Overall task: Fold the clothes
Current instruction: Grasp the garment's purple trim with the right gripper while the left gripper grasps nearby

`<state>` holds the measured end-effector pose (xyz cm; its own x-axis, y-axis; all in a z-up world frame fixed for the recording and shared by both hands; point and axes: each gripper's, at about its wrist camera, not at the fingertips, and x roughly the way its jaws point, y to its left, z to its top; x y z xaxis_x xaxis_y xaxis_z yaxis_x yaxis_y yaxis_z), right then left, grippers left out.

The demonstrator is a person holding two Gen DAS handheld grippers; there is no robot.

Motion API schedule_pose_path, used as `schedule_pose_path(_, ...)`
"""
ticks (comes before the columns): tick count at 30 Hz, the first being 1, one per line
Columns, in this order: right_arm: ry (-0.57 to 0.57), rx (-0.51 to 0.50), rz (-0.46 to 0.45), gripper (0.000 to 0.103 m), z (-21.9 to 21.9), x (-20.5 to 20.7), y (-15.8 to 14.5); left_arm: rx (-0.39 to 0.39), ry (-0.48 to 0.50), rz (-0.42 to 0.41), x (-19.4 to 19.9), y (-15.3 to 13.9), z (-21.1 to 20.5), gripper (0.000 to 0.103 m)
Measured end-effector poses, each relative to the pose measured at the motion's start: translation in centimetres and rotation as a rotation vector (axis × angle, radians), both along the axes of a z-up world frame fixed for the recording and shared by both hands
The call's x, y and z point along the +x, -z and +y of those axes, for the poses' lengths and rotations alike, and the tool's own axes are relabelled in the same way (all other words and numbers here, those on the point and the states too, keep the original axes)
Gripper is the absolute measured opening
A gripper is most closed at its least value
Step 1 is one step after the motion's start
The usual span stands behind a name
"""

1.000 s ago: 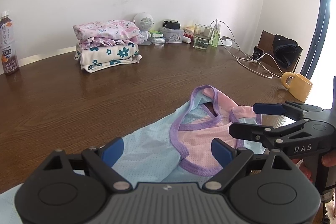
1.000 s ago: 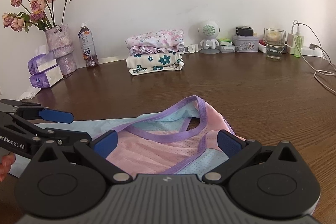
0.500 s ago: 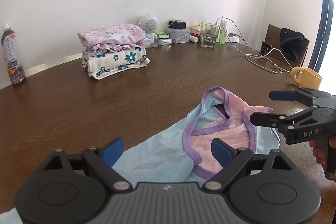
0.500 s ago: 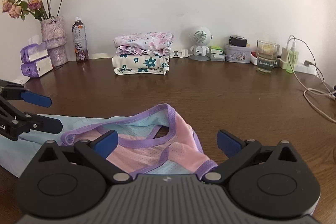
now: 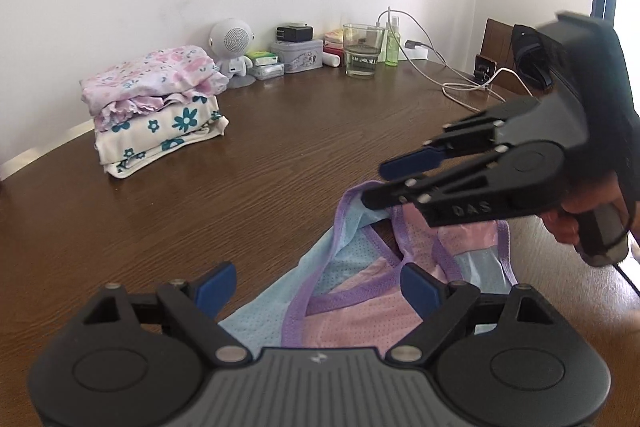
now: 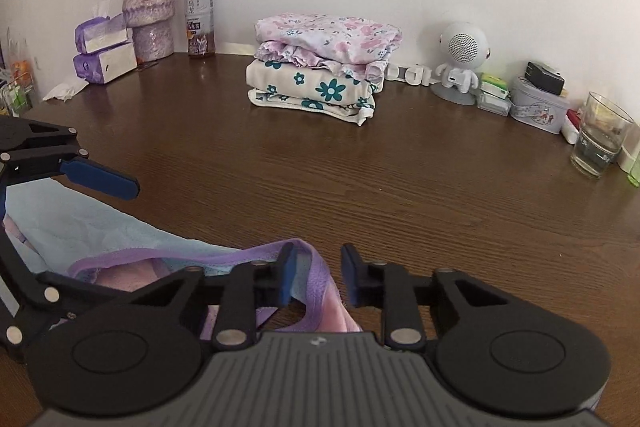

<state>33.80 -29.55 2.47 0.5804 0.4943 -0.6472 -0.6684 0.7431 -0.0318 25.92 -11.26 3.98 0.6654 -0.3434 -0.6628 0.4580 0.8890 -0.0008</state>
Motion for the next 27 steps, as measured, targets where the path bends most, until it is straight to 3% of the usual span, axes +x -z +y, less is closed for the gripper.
schedule_pose_path(1, -0.010, 0.003, -0.006, 0.006, -0.1, -0.1, -0.1, 0.004, 0.001, 0.000, 0.1, 0.0, -0.1, 0.088)
schedule_pose_path(6, -0.049, 0.025, -0.091, 0.005, -1.6, -3.0, -0.5, -0.009, 0.017, 0.008, 1.0, -0.1, -0.3, 0.080)
schedule_pose_path(13, -0.055, -0.032, -0.214, 0.004, -2.6, -7.0, 0.0, 0.004, 0.102, 0.010, 1.5, 0.3, -2.7, 0.048)
schedule_pose_path(15, -0.053, -0.047, -0.233, 0.003, -2.7, -7.6, 0.1, 0.024, 0.128, -0.003, 1.4, 0.6, -3.6, 0.045)
schedule_pose_path(19, -0.076, -0.076, -0.250, 0.003, -2.9, -8.7, 0.5, 0.050, 0.169, -0.035, 1.1, 0.8, -5.0, 0.041)
schedule_pose_path(23, -0.080, -0.093, -0.244, 0.004, -3.4, -9.3, 0.9, 0.095, 0.224, -0.049, 0.9, 1.4, -6.3, 0.013)
schedule_pose_path(27, -0.026, -0.009, -0.200, 0.009, -5.4, -9.2, 0.3, 0.130, 0.259, -0.071, 0.5, 2.0, -7.1, 0.013)
